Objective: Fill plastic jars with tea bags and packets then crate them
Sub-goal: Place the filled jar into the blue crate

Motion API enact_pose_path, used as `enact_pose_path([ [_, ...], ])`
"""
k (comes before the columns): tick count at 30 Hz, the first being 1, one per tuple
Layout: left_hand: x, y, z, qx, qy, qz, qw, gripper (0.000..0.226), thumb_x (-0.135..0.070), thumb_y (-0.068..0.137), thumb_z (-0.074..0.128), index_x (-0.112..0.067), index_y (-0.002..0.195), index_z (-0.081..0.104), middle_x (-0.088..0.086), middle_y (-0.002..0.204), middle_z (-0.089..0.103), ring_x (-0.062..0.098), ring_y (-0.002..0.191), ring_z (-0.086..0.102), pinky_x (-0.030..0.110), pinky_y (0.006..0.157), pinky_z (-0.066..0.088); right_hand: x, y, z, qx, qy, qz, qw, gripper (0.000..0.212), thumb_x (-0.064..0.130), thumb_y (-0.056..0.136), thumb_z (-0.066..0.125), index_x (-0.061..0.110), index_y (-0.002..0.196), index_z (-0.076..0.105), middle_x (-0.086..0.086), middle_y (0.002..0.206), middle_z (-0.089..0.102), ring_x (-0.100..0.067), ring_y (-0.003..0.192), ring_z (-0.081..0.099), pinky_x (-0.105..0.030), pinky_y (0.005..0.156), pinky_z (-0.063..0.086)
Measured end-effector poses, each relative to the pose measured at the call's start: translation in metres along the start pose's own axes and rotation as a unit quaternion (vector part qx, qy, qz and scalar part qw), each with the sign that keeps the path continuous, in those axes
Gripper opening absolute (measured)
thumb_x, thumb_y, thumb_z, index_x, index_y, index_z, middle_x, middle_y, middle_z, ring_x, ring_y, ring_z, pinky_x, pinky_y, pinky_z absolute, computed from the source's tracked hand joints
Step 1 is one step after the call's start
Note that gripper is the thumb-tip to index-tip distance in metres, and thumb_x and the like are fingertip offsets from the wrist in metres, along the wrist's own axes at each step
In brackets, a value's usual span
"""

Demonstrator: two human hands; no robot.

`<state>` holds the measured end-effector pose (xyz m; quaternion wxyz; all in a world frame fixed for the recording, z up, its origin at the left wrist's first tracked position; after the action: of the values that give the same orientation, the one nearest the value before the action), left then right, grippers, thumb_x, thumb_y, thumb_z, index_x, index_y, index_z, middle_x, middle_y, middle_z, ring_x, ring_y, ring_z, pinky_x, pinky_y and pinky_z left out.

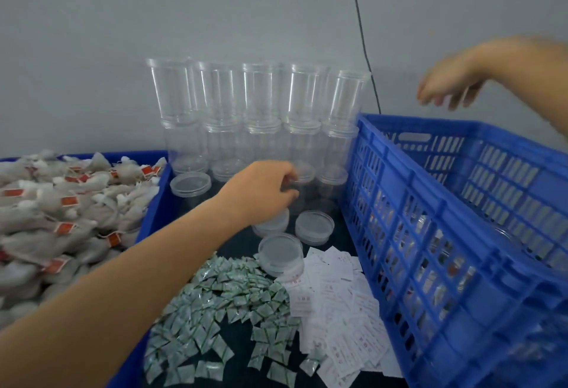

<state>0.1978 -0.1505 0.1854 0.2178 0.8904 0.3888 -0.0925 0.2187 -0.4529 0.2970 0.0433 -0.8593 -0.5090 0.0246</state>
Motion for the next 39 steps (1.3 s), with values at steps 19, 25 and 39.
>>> enact_pose_path([
  [19,0.163,-0.104,-0.026,-0.077,0.03,-0.176,0.981,0.019,-0.025,0.093,0.054,-0.018,0.11,0.06,-0.003,0.103,0.061,0.013,0.091,0.055,0.03,0.082,0.047,0.395,-0.057,0.154,-0.037,0.188,-0.309,0.932,0.058,0.044,0.093,0.063,0.01,0.139,0.05,-0.01,0.137,0.056,-0.027,0.119,0.055,-0.033,0.087,0.042],
  [25,0.181,-0.107,-0.008,-0.061,-0.001,-0.186,0.981,0.021,-0.028,0.094,0.053,-0.019,0.112,0.06,-0.004,0.106,0.058,0.012,0.094,0.054,0.031,0.085,0.047,0.414,-0.022,0.202,-0.075,0.188,-0.275,0.94,0.071,0.051,0.089,0.066,0.014,0.145,0.041,-0.01,0.144,0.049,-0.029,0.126,0.052,-0.034,0.088,0.044],
  [39,0.18,-0.106,-0.008,-0.085,0.007,-0.175,0.981,0.023,-0.029,0.095,0.051,-0.019,0.115,0.055,-0.003,0.111,0.057,0.016,0.1,0.054,0.034,0.085,0.047,0.418,-0.02,0.202,-0.031,0.137,-0.261,0.955,0.068,0.056,0.077,0.075,0.013,0.126,0.053,-0.009,0.122,0.063,-0.024,0.097,0.057,-0.032,0.072,0.045],
])
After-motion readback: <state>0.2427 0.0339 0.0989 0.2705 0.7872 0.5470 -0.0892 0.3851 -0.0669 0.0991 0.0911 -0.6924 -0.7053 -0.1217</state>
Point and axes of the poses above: each hand's wrist, its own y-axis towards the middle knuckle, its own z-axis out of the palm, x = y × z, the point moved 10 cm from there along y, towards the middle knuckle
